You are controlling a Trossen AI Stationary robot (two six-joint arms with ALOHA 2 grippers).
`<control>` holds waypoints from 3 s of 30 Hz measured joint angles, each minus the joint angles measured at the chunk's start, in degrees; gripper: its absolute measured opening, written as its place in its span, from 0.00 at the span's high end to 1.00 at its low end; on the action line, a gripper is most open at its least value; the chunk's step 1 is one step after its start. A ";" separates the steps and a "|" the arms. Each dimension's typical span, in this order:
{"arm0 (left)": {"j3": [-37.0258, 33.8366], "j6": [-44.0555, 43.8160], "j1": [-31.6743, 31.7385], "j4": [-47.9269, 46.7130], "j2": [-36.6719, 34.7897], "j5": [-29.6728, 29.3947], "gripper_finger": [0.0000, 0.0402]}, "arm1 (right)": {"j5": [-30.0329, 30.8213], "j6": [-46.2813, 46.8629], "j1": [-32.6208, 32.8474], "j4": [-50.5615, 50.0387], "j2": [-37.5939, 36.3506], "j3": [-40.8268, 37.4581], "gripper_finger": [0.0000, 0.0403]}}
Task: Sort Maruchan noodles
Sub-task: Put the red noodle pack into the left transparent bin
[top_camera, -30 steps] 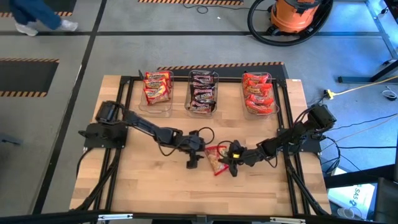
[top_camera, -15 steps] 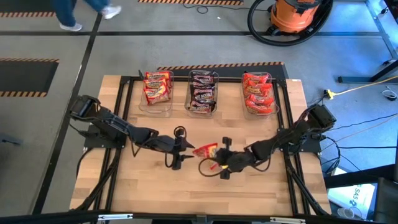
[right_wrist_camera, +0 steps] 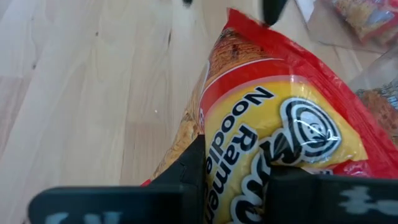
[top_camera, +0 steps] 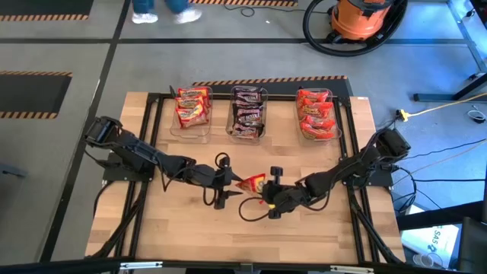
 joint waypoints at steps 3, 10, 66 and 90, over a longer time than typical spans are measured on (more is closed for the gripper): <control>1.81 0.13 0.36 -1.64 0.00 0.10 0.42 | -0.32 0.04 0.00 0.20 1.00 -0.02 0.86; 2.16 0.22 1.43 -3.47 0.00 -0.31 0.29 | -0.32 -0.29 -0.01 1.63 3.07 -0.02 0.85; 0.64 -3.92 5.08 -1.32 3.21 11.25 0.52 | -1.81 -12.91 -1.57 10.85 3.49 4.02 0.85; 0.64 -1.05 5.06 -2.84 3.21 10.10 0.56 | 2.42 19.70 7.88 -25.14 -12.78 -1.02 0.40</control>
